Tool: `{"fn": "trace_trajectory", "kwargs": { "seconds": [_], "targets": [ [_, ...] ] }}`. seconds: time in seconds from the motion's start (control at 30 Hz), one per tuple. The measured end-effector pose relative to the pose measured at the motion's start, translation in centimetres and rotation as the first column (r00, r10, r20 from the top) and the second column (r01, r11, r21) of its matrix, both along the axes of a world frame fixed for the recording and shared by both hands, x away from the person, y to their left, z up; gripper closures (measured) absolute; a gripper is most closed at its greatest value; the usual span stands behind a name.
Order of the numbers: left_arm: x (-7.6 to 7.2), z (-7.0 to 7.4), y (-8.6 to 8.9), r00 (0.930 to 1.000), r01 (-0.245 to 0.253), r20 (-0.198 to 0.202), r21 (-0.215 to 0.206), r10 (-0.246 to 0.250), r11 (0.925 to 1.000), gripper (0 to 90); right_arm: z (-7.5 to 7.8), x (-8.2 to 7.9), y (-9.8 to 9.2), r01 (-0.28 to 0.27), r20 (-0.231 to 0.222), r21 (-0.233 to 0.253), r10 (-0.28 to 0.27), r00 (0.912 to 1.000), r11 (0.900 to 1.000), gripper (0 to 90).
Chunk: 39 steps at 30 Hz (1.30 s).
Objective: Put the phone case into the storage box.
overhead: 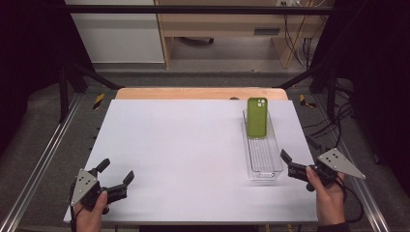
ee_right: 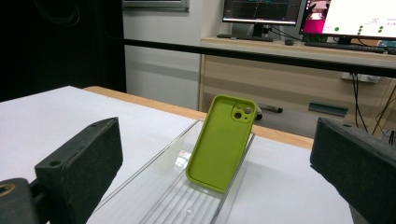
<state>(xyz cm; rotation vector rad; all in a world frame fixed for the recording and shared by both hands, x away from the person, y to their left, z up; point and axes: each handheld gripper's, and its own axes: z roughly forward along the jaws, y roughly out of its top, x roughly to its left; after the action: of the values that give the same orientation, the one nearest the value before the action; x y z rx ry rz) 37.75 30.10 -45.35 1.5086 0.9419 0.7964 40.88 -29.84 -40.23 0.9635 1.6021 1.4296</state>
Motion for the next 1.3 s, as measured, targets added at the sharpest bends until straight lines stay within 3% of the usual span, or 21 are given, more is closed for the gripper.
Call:
{"fn": "trace_trajectory", "kwargs": {
  "seconds": [0.77, 1.3],
  "targets": [
    [-0.1, 0.0, 0.0, 1.0, 0.0, 0.003, -0.003, 0.0, 1.0, 3.0, -1.7, -1.4, 0.6, -0.005, -0.005, 0.021, 0.006, 1.0, 1.0, 2.8],
    [-0.1, 0.0, 0.0, 1.0, 0.004, 0.008, 0.001, -0.004, 1.0, 3.0, -2.6, -1.5, 1.8, -0.03, -0.002, 0.024, 0.03, 0.9995, 0.999, 2.8]
  ]
}}
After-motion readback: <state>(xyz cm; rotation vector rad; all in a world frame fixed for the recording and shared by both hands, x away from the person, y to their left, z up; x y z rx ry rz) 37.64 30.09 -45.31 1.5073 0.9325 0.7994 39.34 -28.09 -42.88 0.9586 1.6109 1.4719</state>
